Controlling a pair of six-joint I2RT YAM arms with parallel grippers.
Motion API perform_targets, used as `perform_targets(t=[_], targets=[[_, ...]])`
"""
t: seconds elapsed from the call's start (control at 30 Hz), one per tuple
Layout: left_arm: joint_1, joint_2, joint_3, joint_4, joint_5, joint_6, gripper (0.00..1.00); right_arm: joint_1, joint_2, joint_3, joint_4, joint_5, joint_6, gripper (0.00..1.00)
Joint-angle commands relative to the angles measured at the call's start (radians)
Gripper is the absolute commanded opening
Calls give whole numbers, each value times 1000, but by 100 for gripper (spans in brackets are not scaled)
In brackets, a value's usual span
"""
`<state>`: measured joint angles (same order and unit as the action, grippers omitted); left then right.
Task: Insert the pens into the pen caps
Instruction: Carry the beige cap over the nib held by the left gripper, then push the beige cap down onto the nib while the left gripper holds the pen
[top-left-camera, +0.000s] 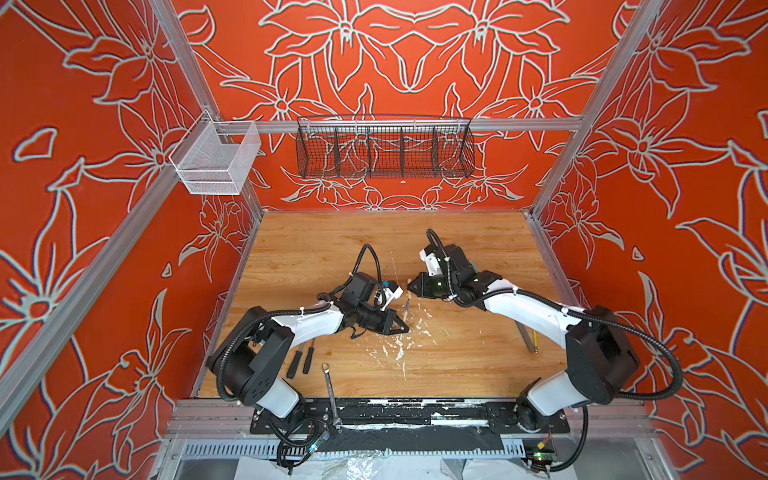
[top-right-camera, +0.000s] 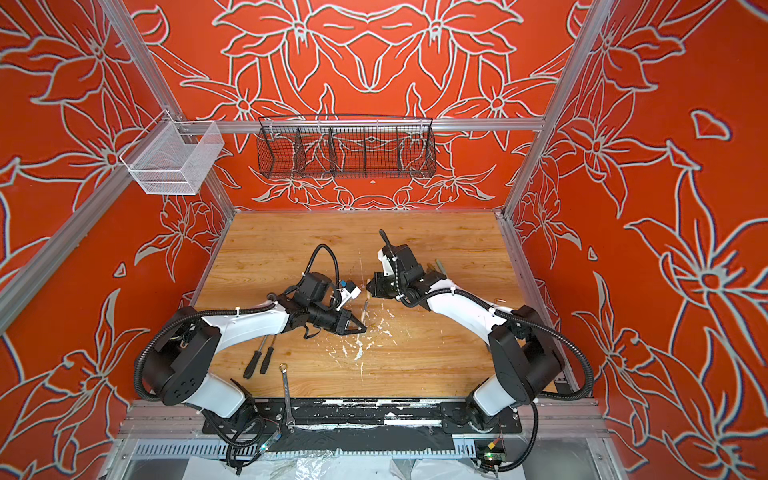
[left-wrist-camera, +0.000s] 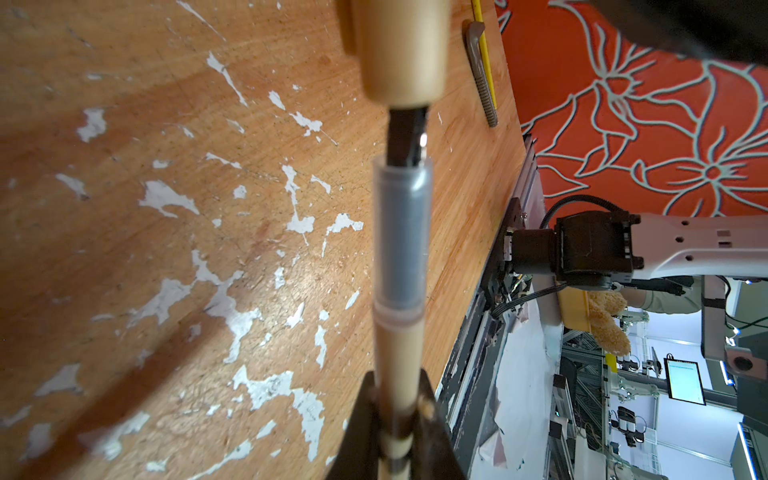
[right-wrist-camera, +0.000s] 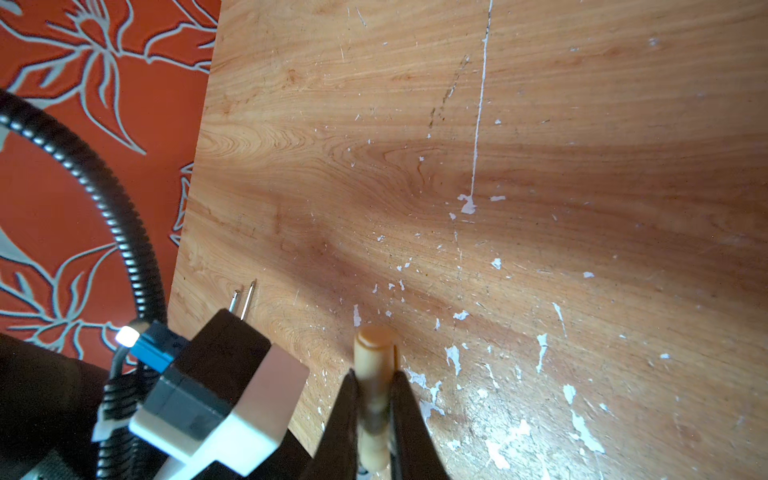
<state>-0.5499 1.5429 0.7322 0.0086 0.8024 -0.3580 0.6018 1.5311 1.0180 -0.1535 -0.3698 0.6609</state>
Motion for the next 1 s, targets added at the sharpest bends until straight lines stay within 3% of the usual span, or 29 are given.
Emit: perform_targets(t=[0.0, 0.97], targets=[[-2, -29, 6, 11, -12, 18, 0, -3, -22, -18, 29, -23, 27, 14], [31, -150, -15, 122, -167, 11, 0, 81, -59, -138, 171, 23, 201, 14]])
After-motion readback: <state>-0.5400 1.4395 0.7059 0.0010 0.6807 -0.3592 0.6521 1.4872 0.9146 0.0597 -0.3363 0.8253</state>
